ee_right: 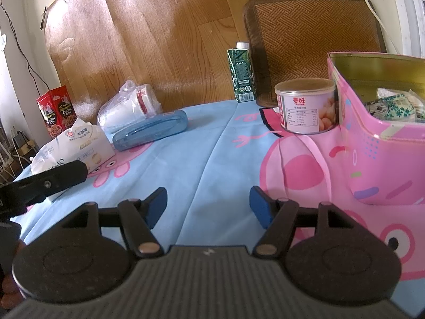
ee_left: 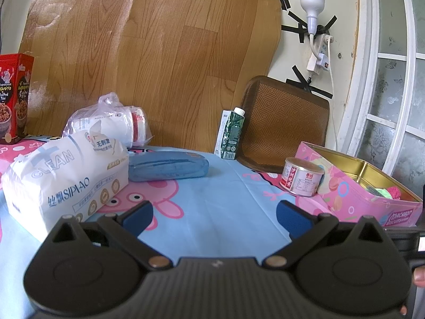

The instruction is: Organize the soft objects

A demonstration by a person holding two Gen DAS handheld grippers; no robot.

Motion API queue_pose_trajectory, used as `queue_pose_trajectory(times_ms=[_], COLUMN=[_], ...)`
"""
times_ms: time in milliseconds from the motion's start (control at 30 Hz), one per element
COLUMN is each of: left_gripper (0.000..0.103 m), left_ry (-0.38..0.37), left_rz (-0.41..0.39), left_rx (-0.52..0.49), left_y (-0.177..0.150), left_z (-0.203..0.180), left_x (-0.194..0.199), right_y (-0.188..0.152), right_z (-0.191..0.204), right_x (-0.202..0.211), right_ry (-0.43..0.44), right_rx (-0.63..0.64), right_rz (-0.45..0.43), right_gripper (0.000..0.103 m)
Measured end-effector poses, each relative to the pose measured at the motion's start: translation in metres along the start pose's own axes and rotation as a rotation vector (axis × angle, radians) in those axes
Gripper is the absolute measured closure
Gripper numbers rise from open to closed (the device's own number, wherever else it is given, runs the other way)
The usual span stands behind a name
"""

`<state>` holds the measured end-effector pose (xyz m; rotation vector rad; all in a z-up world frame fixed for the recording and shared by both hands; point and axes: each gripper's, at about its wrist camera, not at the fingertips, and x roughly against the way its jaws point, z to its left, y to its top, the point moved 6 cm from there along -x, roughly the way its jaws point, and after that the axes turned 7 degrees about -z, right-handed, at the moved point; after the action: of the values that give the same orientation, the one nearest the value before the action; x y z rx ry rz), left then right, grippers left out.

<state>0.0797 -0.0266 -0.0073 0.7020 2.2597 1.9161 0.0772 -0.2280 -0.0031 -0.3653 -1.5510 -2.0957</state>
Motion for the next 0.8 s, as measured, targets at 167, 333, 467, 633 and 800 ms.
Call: queue_pose_trajectory(times_ms=[167, 333, 467, 633, 800], left_gripper=[0.000, 0.000, 0.000, 0.000, 0.000], left_ry=[0.000, -0.002, -0.003, -0.003, -0.004], left_rz=[0.000, 0.003, 0.003, 0.005, 0.005], left_rx=[0.000, 0.003, 0.003, 0.005, 0.005], left_y=[0.0001, -0.0006, -0.0008, -0.0015, -0.0012], left_z=[-0.0001, -0.0008, -0.0011, -0.0014, -0.0010], left_x=[-0.0001, 0.0001, 0.0001, 0.0001, 0.0001], right_y=[0.0000, 0.0001, 0.0000, 0.0001, 0.0000], right_z=[-0.0003, -0.0005, -0.0002, -0.0002, -0.0001], right_x=[0.0000, -0.0001, 0.0000, -0.0001, 0.0000], right_ry=[0.000, 0.000, 0.000, 0.000, 0.001], right_rx=[0.000, 0.001, 0.000, 0.000, 0.000], right_rz=[0.000, 0.000, 0.001, 0.001, 0.001], right_gripper=[0.032, 0.032, 0.032, 0.032, 0.032])
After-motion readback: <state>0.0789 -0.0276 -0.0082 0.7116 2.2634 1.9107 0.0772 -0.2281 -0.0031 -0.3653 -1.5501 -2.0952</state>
